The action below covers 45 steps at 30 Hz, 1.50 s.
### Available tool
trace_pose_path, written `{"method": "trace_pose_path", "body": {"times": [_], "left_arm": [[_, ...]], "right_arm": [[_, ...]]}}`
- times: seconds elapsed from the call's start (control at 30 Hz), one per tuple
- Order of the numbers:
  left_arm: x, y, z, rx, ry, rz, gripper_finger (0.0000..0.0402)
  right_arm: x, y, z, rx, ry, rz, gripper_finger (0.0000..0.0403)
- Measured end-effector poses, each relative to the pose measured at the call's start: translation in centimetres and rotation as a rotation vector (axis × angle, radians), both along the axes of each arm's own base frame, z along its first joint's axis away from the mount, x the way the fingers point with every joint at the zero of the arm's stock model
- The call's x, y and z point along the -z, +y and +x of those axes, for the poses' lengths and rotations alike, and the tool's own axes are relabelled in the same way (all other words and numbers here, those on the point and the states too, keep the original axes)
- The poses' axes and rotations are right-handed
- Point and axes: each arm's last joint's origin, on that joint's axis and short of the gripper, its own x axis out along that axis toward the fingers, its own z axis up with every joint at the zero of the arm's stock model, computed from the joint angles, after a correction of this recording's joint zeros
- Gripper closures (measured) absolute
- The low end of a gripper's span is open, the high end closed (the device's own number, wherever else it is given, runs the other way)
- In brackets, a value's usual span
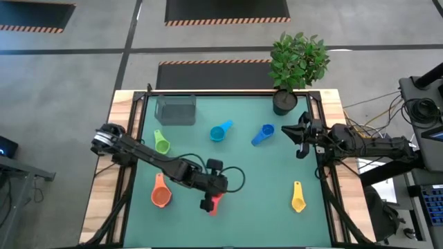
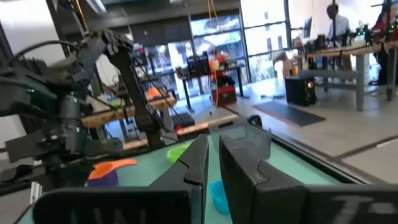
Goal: Nest measuring cups in basket
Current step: Stack the red measuring cup on top of the orange measuring cup
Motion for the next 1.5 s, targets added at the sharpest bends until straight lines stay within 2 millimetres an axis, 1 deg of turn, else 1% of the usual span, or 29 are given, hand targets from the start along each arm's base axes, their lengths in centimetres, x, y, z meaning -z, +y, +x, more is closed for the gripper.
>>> {"method": "trace_pose_path", "body": {"times": [0.17, 0.3, 0.37, 0.47, 0.57, 0.7, 0.97, 1.23, 1.37, 1.5], "left_arm": [[1.5, -0.3, 1.6, 0.126, 0.082, 0.070, 0.0284], [2.7, -0.6, 2.5, 0.216, 0.102, 0.149, 0.0227], [3.2, -0.6, 2.7, 0.263, 0.116, 0.183, 0.0209], [3.5, -0.4, 2.6, 0.304, 0.143, 0.213, 0.0202], [3.8, 0.0, 2.1, 0.336, 0.202, 0.237, 0.0209], [3.8, 0.6, 2.3, 0.384, 0.211, 0.261, 0.0227], [4.3, 2.4, 3.1, 0.466, 0.213, 0.199, 0.0258], [5.1, 2.5, 3.6, 0.524, 0.207, 0.170, 0.0291], [5.1, 2.5, 3.6, 0.523, 0.204, 0.169, 0.0324], [5.1, 2.5, 3.6, 0.507, 0.207, 0.160, 0.0368]], "right_arm": [[-1.0, 0.0, -0.3, 0.000, 0.061, 0.003, 0.0374], [-1.3, 0.0, -0.6, 0.000, 0.123, 0.010, 0.0374], [-1.4, 0.0, -0.6, 0.000, 0.139, 0.018, 0.0374], [-1.4, 0.0, -0.7, 0.000, 0.145, 0.021, 0.0374], [-1.4, 0.0, -0.6, 0.000, 0.146, 0.021, 0.0374], [-1.3, 0.0, -0.6, 0.000, 0.147, 0.021, 0.0374], [-1.3, 0.0, -0.6, 0.000, 0.146, 0.023, 0.0374], [-1.2, 0.0, -0.6, 0.000, 0.158, 0.023, 0.0374], [-1.1, 0.0, -0.6, 0.001, 0.167, 0.022, 0.0374], [-1.1, 0.0, -0.6, 0.002, 0.167, 0.022, 0.0374]]}}
